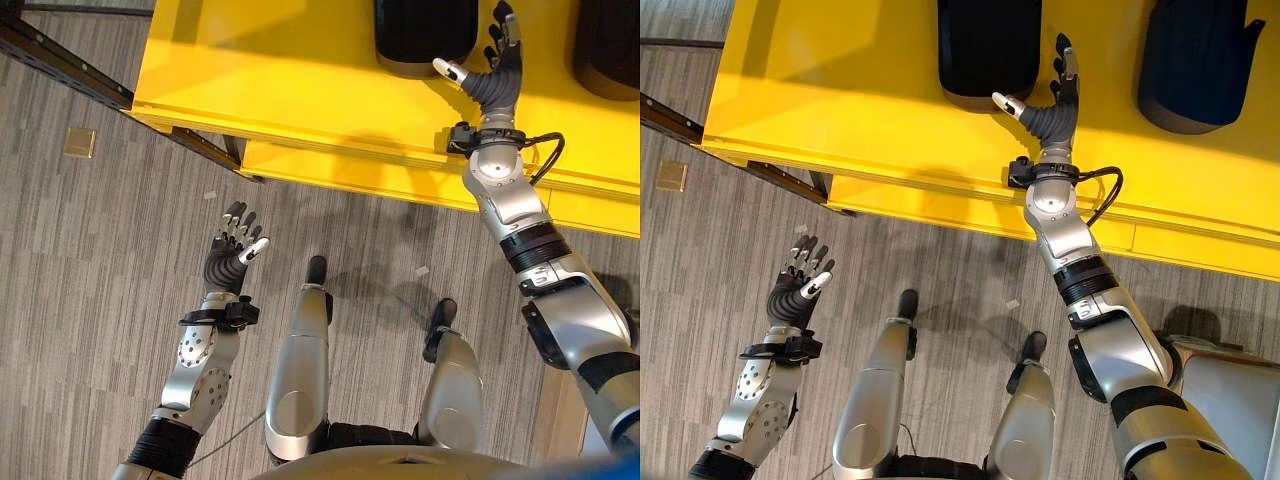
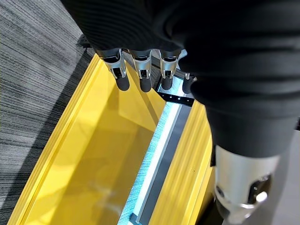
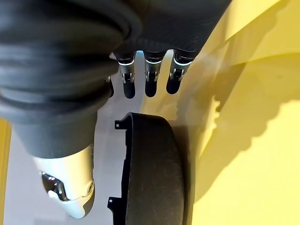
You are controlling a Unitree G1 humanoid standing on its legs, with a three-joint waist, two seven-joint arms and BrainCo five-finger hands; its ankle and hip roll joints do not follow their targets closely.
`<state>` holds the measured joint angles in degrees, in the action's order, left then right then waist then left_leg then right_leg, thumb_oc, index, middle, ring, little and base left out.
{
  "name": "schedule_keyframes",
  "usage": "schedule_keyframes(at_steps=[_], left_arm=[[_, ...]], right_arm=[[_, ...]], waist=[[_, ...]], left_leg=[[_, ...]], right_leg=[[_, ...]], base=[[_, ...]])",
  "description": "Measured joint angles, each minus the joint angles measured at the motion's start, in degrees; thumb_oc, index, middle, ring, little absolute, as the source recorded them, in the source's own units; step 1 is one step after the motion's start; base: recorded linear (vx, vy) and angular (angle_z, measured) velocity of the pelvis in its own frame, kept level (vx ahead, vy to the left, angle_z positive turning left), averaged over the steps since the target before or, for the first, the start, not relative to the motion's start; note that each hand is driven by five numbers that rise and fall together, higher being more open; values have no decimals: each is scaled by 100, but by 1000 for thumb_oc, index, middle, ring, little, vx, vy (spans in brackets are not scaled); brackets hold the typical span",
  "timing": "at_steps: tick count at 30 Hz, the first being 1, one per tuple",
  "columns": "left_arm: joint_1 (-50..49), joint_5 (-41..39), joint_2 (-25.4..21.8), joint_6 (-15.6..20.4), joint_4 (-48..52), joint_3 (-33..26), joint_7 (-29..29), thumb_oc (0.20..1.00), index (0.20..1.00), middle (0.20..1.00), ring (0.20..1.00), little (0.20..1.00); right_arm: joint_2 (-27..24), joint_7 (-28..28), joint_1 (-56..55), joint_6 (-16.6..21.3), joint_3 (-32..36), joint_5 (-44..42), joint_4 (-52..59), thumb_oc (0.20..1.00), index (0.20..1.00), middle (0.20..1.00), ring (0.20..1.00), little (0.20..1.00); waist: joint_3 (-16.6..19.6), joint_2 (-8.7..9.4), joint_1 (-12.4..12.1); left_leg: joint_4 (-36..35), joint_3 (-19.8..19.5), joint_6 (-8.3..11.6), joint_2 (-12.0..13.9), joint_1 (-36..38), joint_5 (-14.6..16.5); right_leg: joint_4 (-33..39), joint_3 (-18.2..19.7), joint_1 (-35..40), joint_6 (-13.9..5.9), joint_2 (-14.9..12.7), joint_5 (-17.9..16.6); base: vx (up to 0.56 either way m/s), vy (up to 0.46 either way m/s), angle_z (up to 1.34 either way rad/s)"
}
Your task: Move parts from the plastic box to the shelf.
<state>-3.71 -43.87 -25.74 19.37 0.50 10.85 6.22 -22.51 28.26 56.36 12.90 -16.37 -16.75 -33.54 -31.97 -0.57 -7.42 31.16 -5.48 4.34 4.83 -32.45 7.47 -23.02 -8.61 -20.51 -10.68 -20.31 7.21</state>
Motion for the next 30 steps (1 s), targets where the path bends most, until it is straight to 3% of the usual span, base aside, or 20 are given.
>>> schedule_keyframes(at_steps=[30], left_arm=[[0,-7,3,0,-2,-4,14,1000,1000,1000,1000,1000]], right_arm=[[242,-155,34,-1,-224,-7,0,1000,1000,1000,1000,1000]], waist=[[1,-2,-3]], left_leg=[[-1,-7,1,0,-26,-1]], right_leg=[[-26,1,-27,5,-1,3]], base=[[0,0,0]])
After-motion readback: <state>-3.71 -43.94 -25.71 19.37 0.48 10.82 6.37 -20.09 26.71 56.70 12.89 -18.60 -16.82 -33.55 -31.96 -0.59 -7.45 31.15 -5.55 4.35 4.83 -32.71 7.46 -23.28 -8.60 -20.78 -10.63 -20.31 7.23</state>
